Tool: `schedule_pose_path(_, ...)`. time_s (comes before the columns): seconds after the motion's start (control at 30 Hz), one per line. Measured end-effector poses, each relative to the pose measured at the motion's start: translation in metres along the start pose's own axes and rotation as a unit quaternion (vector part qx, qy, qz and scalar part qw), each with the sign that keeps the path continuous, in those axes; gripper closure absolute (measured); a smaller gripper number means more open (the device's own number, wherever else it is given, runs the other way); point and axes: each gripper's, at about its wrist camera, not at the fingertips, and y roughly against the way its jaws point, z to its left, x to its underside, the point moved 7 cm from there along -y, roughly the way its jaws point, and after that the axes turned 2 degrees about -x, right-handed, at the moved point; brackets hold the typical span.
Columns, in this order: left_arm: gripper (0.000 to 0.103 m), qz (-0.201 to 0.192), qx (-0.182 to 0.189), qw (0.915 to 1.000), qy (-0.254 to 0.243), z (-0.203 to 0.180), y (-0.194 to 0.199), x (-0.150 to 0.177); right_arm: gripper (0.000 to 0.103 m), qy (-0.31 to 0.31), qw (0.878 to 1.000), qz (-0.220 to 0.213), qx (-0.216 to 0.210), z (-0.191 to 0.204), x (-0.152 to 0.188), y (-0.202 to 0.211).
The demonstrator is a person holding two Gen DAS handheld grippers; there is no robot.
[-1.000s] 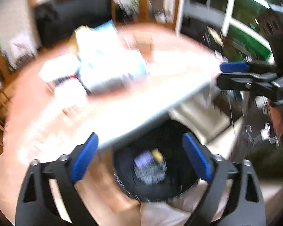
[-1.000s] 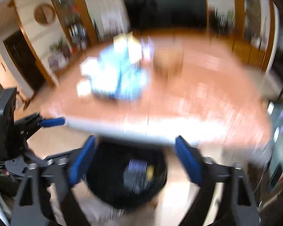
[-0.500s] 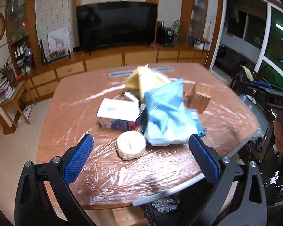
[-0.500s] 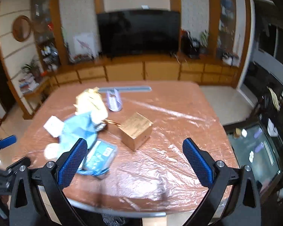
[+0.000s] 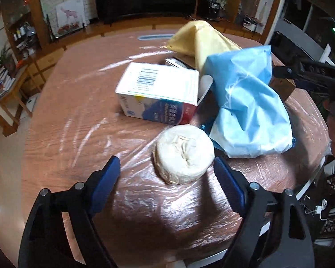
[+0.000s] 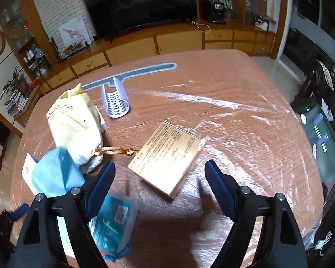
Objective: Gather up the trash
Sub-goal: 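Grasp the white paper ball with the left tool while the right tool grasps the cardboard box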
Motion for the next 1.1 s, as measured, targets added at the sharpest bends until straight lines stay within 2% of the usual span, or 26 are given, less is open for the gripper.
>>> schedule_pose_path(0.23, 0.016, 0.010, 0.001, 0.9996, -0.025, -0.008, -0.012, 0.000, 0.023, -0.039, 0.999, 0.012, 0.010, -0.001, -0.006, -0.018)
schedule_pose_path(0.33, 0.019, 0.006, -0.003, 0.9995, -0.032, -0.009, -0.015, -0.010, 0.027, -0.062, 0.998, 0.020, 0.002, -0.005, -0.004, -0.026)
schedule_pose_path(0.4, 0.026, 0.001, -0.009, 0.9990, -0.044, -0.010, -0.016, -0.012, 0.038, -0.067, 0.997, 0.023, -0.002, -0.006, -0.002, -0.030)
schedule_pose_path(0.57, 0.038, -0.010, 0.002, 0.9981, -0.060, -0.017, -0.014, -0.017, 0.053, -0.057, 0.998, 0.021, -0.001, -0.011, 0.002, -0.032)
schedule_pose_path(0.6, 0.043, -0.012, 0.003, 0.9980, -0.062, -0.018, -0.013, -0.017, 0.055, -0.053, 0.998, 0.021, -0.001, -0.011, 0.003, -0.032)
schedule_pose_path(0.7, 0.050, -0.013, 0.004, 0.9980, -0.061, -0.018, -0.012, -0.018, 0.057, -0.044, 0.999, 0.019, -0.005, -0.013, 0.003, -0.032)
schedule_pose_path(0.9, 0.050, -0.013, -0.005, 0.9984, -0.055, -0.011, -0.012, -0.017, 0.057, -0.044, 0.999, 0.011, -0.005, -0.027, 0.007, -0.019)
schedule_pose_path(1.1, 0.051, -0.014, 0.010, 0.9997, -0.018, 0.006, -0.008, -0.018, 0.057, -0.047, 0.999, -0.003, -0.018, -0.038, 0.007, 0.002)
